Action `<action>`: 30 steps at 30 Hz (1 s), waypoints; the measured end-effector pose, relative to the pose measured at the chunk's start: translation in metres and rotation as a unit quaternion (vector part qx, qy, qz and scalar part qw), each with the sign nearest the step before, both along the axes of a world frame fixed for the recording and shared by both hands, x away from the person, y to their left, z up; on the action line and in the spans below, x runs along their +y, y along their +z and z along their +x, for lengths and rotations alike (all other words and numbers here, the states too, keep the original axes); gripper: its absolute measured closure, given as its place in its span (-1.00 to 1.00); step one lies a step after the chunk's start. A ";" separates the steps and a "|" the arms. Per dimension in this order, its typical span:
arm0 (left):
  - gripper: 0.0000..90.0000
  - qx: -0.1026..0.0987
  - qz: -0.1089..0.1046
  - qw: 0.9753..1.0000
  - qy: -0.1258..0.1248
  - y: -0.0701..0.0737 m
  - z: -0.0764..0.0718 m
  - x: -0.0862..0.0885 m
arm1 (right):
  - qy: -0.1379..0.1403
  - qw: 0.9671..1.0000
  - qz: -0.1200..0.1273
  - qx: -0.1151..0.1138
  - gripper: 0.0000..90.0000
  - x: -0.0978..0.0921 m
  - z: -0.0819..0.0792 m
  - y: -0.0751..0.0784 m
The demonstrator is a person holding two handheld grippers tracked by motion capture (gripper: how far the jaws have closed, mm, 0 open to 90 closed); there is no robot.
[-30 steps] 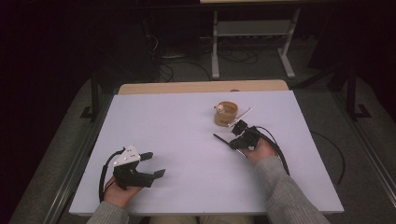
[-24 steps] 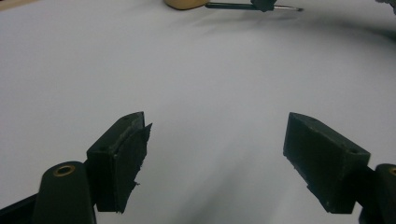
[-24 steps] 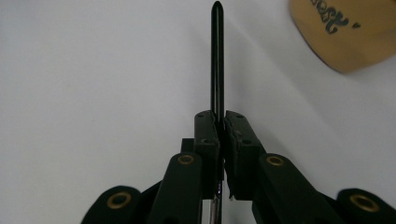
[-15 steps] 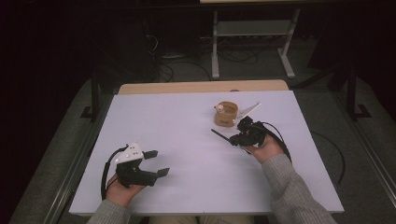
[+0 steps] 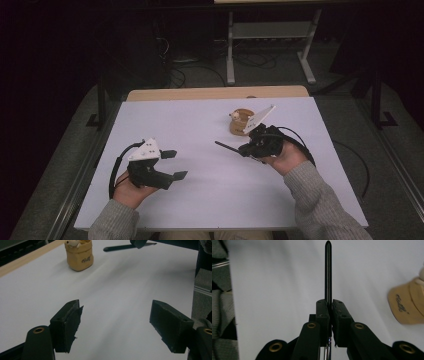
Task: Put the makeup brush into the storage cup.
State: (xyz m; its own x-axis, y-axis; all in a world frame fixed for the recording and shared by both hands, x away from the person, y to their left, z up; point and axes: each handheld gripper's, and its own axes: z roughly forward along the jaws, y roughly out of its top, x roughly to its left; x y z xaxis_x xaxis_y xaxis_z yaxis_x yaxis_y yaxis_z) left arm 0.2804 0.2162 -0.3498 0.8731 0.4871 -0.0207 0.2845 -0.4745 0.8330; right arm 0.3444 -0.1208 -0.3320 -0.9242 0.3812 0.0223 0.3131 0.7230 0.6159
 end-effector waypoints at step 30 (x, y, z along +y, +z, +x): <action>0.36 0.061 0.087 0.982 -0.157 -0.008 0.018 -0.059 | 0.178 0.984 -0.008 0.019 0.85 0.054 -0.029 -0.019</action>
